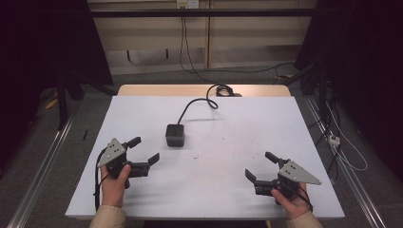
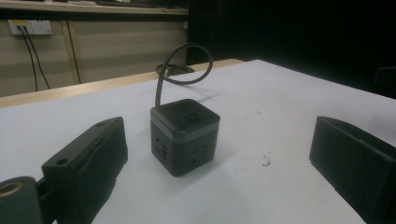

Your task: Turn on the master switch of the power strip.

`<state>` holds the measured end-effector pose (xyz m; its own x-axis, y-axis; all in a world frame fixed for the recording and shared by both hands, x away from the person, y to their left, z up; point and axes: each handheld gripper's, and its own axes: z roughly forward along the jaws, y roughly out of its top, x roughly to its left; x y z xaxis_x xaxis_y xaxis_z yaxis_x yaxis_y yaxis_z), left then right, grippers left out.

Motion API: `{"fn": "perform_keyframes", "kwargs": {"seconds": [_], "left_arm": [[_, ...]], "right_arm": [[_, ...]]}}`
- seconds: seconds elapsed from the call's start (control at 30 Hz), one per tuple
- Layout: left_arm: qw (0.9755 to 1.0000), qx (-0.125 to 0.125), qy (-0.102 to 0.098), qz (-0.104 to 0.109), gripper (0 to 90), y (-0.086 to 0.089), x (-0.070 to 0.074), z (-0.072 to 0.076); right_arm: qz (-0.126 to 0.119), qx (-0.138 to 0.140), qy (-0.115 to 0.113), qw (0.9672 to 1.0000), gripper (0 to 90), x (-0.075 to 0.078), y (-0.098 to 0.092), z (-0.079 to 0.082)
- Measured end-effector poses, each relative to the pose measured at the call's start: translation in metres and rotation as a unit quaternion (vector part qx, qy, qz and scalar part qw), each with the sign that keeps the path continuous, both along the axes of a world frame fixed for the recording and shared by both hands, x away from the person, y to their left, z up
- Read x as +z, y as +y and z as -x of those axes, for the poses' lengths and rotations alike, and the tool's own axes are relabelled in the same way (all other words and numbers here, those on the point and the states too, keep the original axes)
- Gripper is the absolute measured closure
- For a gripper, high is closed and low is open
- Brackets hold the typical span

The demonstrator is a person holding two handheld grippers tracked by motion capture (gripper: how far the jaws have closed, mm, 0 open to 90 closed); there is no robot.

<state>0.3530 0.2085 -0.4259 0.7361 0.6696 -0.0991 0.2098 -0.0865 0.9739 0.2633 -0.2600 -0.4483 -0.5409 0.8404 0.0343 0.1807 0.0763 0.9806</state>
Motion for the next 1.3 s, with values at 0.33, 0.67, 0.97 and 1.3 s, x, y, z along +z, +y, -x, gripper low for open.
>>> {"fn": "perform_keyframes", "kwargs": {"seconds": [0.33, 0.67, 0.97, 1.3], "left_arm": [[0.9999, -0.007, 0.0, -0.008, 4.1, -0.008, 0.0, -0.005], [1.0, -0.004, 0.002, 0.0, 4.2, -0.014, 0.001, -0.013], [0.9999, -0.011, 0.007, -0.003, 4.3, -0.023, 0.003, -0.019], [0.9998, -0.007, 0.015, -0.009, 4.0, -0.03, 0.003, -0.026]], "right_arm": [[-0.003, 0.0, 0.002, 1.0, 4.0, 0.0, 0.0, 0.0], [-0.002, 0.0, 0.002, 1.0, 4.0, 0.0, 0.0, 0.0], [-0.002, 0.001, 0.003, 1.0, 4.0, 0.0, 0.0, 0.0], [-0.002, 0.001, 0.002, 1.0, 4.1, 0.0, 0.0, 0.0]]}}
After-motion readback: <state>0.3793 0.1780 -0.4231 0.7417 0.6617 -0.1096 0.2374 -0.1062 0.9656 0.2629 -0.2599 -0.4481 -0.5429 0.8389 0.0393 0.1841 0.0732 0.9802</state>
